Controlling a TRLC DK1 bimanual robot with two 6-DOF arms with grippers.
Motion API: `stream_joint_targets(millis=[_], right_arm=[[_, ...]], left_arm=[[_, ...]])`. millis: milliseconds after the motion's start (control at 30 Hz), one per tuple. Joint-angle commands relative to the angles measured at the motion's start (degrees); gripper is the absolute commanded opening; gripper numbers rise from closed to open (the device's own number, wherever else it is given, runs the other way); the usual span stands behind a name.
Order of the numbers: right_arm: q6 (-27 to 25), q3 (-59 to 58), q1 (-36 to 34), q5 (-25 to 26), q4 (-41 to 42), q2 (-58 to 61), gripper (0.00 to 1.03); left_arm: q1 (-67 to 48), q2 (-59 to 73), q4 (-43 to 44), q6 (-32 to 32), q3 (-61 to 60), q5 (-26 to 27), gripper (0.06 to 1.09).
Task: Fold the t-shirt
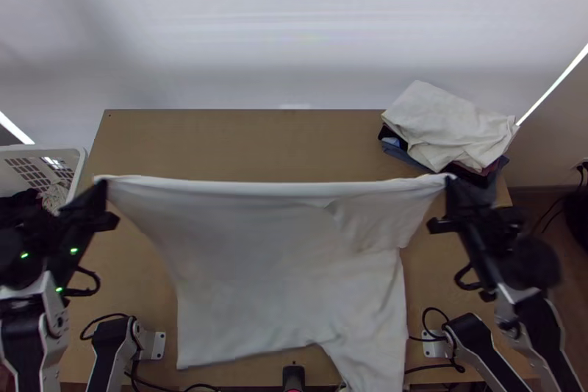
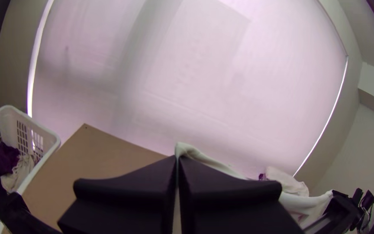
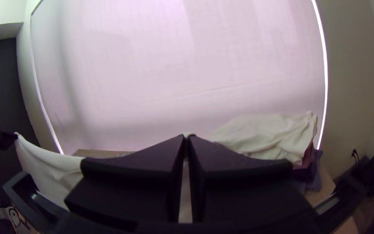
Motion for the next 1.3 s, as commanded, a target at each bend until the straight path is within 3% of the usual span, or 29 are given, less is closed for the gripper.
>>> stream_joint_targets(millis=[0, 167, 333, 800, 1267], right_arm=[[3.47, -2.69, -1.88, 0.66, 7.5, 4.76, 0.03], [8.57, -0.41, -10.05, -6.55, 14.0, 19.7, 0.03], [9.27, 5.83, -13.83, -10.95, 14.0, 33.94, 0.03], [9.27, 28.77, -19.02, -11.21, 9.79, 62.85, 0.03], [11.74, 52.24, -20.16, -10.16, -2.7, 78.85, 0.03]], left_arm=[[-0.77, 3.04, 6.27, 1.24, -4.11, -1.08, 0.09], [-3.41, 16.75, 11.89, 1.68, -4.46, -3.28, 0.09], [-6.13, 32.84, 14.79, 3.27, -0.59, -6.09, 0.09], [-6.31, 67.64, 15.5, 4.67, 26.04, -9.25, 0.09], [-3.94, 86.1, 7.76, 3.53, 50.38, -12.33, 0.09]])
